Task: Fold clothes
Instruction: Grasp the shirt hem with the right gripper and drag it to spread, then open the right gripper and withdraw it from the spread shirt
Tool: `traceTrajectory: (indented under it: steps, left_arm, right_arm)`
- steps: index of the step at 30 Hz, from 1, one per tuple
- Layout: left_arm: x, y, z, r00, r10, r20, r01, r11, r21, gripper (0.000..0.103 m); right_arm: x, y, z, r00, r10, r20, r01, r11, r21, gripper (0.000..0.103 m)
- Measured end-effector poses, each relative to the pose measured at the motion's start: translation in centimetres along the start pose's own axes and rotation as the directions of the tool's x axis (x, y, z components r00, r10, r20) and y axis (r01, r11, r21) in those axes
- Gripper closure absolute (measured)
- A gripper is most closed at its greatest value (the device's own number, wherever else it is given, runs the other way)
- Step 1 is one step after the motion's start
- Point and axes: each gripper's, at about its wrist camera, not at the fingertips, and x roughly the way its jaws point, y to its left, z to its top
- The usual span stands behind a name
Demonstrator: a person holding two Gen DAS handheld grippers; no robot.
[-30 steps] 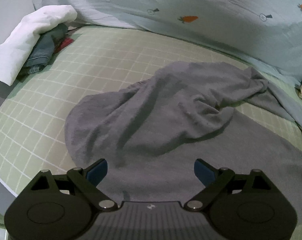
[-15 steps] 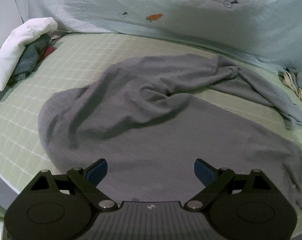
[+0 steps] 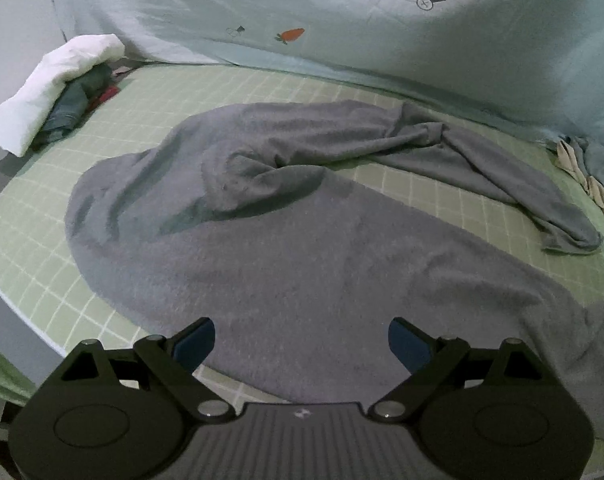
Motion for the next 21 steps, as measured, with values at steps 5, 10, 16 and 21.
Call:
traceTrajectory:
  steps: [5, 10, 16, 21]
  left_arm:
    - [-0.9, -0.7, 0.0, 1.0, 0.021, 0.015, -0.021, 1.0, -0.017, 0.009]
    - [-1.3, -1.4, 0.2, 1.0, 0.025, 0.018, -0.025, 1.0, -0.018, 0.009]
    - [-1.3, -2.1, 0.3, 1.0, 0.01, 0.02, -0.01, 1.0, -0.002, 0.009]
    - [-1.3, -3.3, 0.5, 1.0, -0.012, 0.018, 0.012, 1.0, 0.025, 0.009]
  right_arm:
    - [-0.2, -3.5, 3.3, 0.995, -0.03, 0.093, 0.022, 0.997, 0.079, 0.102]
    - [-0.5, -6.3, 4.7, 0.975, -0.15, 0.161, 0.123, 0.978, 0.166, 0.099]
    - [-2.9, -7.3, 0.4, 0.977, -0.179, 0.116, 0.138, 0.945, 0.296, 0.062]
    - [-5.5, -7.7, -4.8, 0.991, -0.133, 0.015, 0.108, 0.859, 0.501, 0.047]
